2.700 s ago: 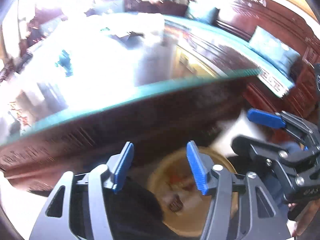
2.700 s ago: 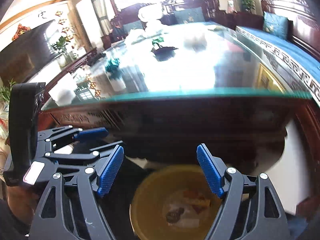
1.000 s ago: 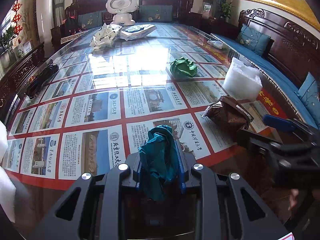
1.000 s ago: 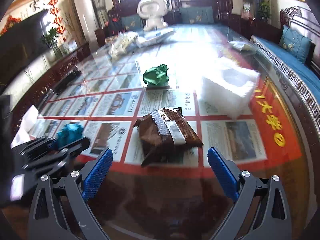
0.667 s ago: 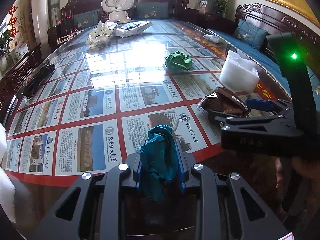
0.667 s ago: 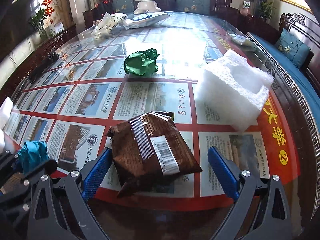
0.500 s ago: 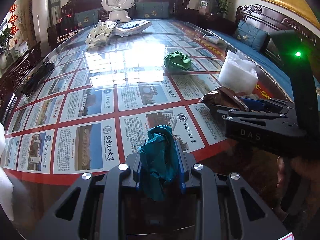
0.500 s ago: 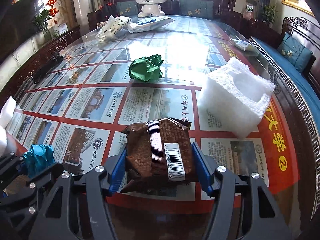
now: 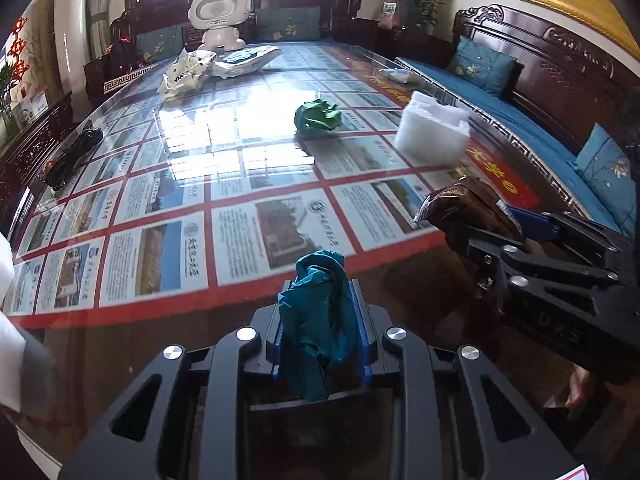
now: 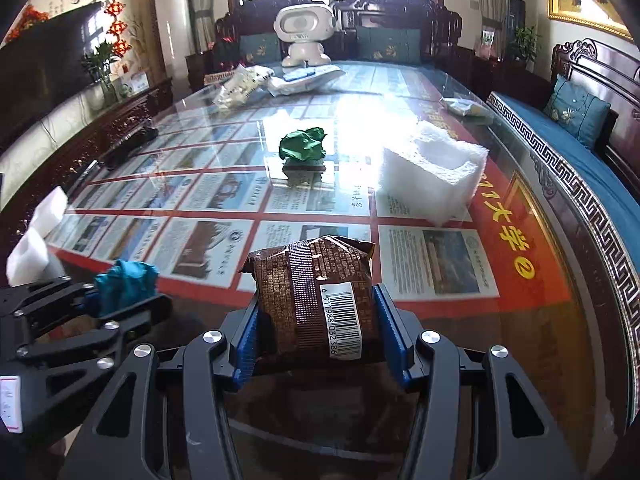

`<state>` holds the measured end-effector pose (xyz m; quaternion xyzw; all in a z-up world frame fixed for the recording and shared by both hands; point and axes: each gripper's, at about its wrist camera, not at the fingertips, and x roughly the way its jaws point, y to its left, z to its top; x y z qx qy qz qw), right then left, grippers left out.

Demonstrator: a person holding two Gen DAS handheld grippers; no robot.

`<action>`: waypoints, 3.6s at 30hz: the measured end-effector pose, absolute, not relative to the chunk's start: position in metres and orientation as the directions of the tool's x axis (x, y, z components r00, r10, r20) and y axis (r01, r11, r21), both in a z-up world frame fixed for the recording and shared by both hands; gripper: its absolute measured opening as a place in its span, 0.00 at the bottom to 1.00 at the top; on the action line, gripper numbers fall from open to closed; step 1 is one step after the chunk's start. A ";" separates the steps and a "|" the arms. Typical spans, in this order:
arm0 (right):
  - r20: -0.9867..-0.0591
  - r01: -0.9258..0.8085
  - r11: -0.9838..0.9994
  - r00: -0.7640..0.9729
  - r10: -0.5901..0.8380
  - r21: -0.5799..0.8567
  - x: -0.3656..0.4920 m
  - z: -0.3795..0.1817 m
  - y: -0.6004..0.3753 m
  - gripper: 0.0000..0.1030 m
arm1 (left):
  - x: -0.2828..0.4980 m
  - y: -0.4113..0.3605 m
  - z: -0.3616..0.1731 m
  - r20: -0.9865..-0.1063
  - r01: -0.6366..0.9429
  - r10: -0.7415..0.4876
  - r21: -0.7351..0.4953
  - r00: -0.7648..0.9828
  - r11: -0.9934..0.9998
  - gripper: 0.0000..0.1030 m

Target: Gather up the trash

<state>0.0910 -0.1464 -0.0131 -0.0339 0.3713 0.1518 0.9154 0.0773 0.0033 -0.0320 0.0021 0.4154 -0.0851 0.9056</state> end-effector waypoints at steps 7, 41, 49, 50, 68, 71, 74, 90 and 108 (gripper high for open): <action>-0.641 -0.323 0.944 0.713 0.284 0.060 0.024 0.009 -0.160 0.50 | 0.027 -0.010 -0.028 -0.748 0.190 -0.180 -0.074 0.639 0.979 0.26; -0.790 -0.183 0.974 0.574 0.217 0.134 -0.177 -0.113 -0.212 0.72 | -0.162 -0.072 -0.130 -0.843 0.423 -0.290 -0.083 0.453 0.902 0.26; -0.774 -0.148 0.979 0.601 0.200 0.138 -0.182 -0.111 -0.224 0.72 | -0.165 -0.082 -0.132 -0.849 0.463 -0.309 -0.087 0.429 0.882 0.26; -0.772 -0.144 0.979 0.603 0.200 0.142 -0.181 -0.110 -0.226 0.72 | -0.166 -0.085 -0.132 -0.850 0.472 -0.314 -0.090 0.422 0.877 0.26; -0.761 -0.095 0.982 0.622 0.185 0.161 -0.170 -0.112 -0.255 0.72 | -0.190 -0.125 -0.151 -0.884 0.638 -0.415 -0.194 0.216 0.745 0.42; -0.758 -0.091 0.983 0.625 0.183 0.162 -0.169 -0.111 -0.257 0.72 | -0.192 -0.124 -0.149 -0.884 0.642 -0.411 -0.185 0.223 0.744 0.42; -0.753 -0.102 0.981 0.630 0.193 0.166 -0.168 -0.107 -0.256 0.72 | -0.188 -0.122 -0.143 -0.877 0.628 -0.408 -0.172 0.254 0.759 0.42; -0.580 -0.188 0.971 0.779 0.239 0.148 -0.114 -0.015 -0.218 0.84 | -0.113 -0.072 -0.044 -0.717 0.350 -0.232 0.019 0.658 0.937 0.61; -0.529 -0.226 0.961 0.802 0.278 0.162 0.050 0.025 -0.189 0.92 | 0.047 -0.029 -0.008 -0.659 0.160 -0.145 -0.038 0.738 0.986 0.79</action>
